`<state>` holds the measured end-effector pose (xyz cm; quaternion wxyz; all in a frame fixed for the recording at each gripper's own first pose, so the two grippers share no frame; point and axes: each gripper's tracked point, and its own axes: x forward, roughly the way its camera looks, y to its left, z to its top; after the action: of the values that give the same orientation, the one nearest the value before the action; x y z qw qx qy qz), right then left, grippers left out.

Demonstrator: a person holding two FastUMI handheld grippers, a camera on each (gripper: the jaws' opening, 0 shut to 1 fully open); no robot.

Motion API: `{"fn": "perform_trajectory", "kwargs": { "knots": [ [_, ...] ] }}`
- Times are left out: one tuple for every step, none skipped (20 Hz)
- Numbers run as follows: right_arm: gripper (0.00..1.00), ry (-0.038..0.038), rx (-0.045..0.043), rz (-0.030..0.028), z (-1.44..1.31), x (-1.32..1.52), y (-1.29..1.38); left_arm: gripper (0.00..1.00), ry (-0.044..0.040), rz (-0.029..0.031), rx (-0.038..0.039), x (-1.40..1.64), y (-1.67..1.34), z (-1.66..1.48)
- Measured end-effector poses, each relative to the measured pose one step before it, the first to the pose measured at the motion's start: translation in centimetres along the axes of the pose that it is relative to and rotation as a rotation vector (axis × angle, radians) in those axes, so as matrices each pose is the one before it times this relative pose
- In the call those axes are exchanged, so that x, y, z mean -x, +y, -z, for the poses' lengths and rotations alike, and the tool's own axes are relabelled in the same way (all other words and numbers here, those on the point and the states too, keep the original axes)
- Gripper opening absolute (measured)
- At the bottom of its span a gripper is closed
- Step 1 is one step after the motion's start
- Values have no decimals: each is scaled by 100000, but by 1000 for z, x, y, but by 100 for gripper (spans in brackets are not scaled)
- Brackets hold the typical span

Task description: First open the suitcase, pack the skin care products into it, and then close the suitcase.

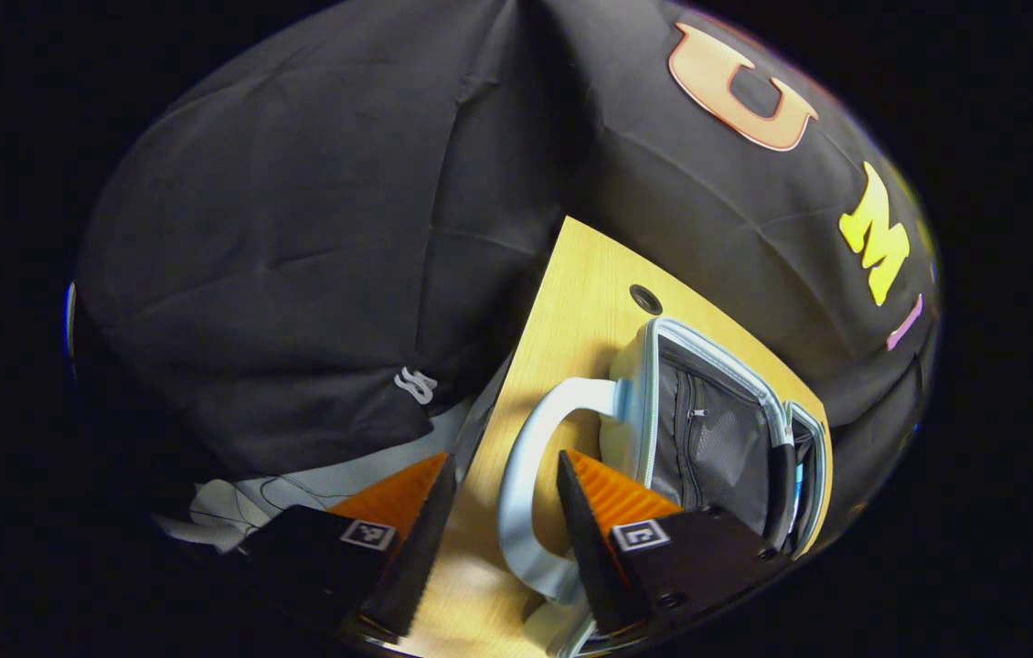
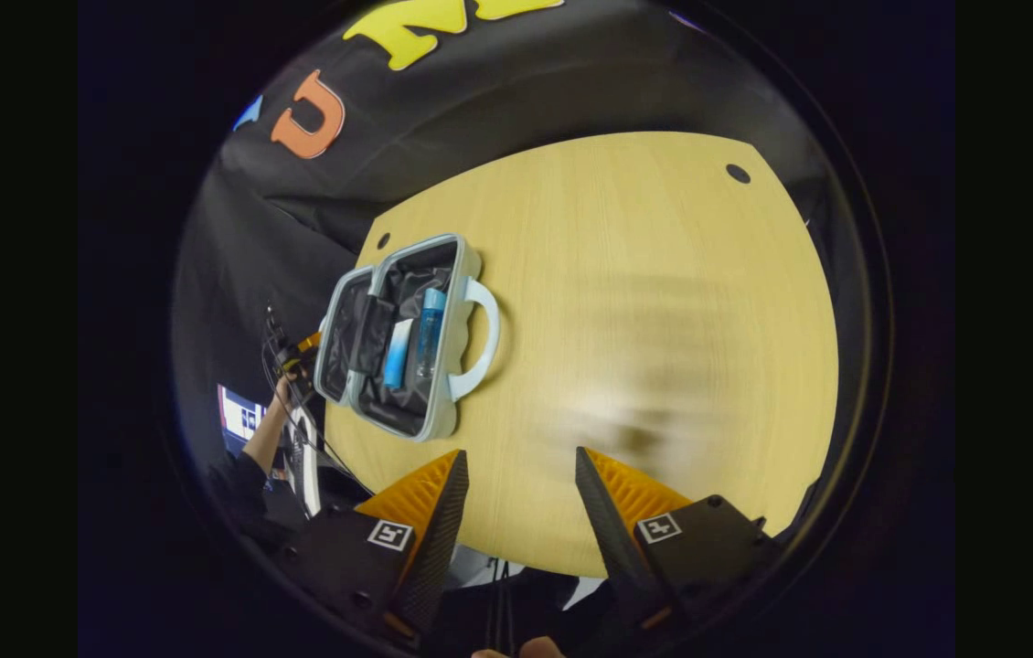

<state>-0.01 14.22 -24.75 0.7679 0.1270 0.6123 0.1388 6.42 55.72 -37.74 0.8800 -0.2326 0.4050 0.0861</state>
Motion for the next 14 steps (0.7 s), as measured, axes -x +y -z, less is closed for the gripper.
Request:
{"fn": "perform_trajectory", "kwargs": {
  "knots": [
    [71,718,-675,-452,281,-112,-80,50,576,-1063,786,-104,124,267],
    [71,398,-1181,-640,231,-51,-33,33,387,-2090,120,76,167,39],
    [71,356,-1240,-467,163,-40,-147,27,-587,-970,381,27,-80,-277],
    [71,-214,-925,-521,-48,98,-161,20,-882,159,-479,401,-325,-216],
    [71,-237,-505,-539,83,99,-95,19,-685,-1,-1025,435,-289,-323],
    [71,-159,-61,-359,142,101,-168,18,-899,-559,-1300,466,-403,-395],
    [71,-320,334,-592,60,158,-154,17,-910,-1535,-2109,571,-209,-494],
    [71,-534,333,-508,-109,127,11,14,-1957,-1476,-2407,725,-350,-835],
    [71,-578,634,-1103,31,202,92,13,-2211,-1002,-3014,999,-652,-980],
    [71,-633,710,-1046,-65,301,237,11,-2603,-813,-3299,1130,-697,-1059],
    [71,-568,478,-730,136,130,0,10,-2693,-1194,-2991,1244,-733,-1212],
    [72,-730,496,-744,100,289,-250,7,-1760,108,-2171,1389,-1000,-1031],
    [72,-941,804,-767,140,232,-233,6,-1545,-1383,-2198,1508,-697,-916],
    [72,-840,960,-562,202,381,-295,4,-1771,-1459,-1441,1578,-912,-979]
  ]
}}
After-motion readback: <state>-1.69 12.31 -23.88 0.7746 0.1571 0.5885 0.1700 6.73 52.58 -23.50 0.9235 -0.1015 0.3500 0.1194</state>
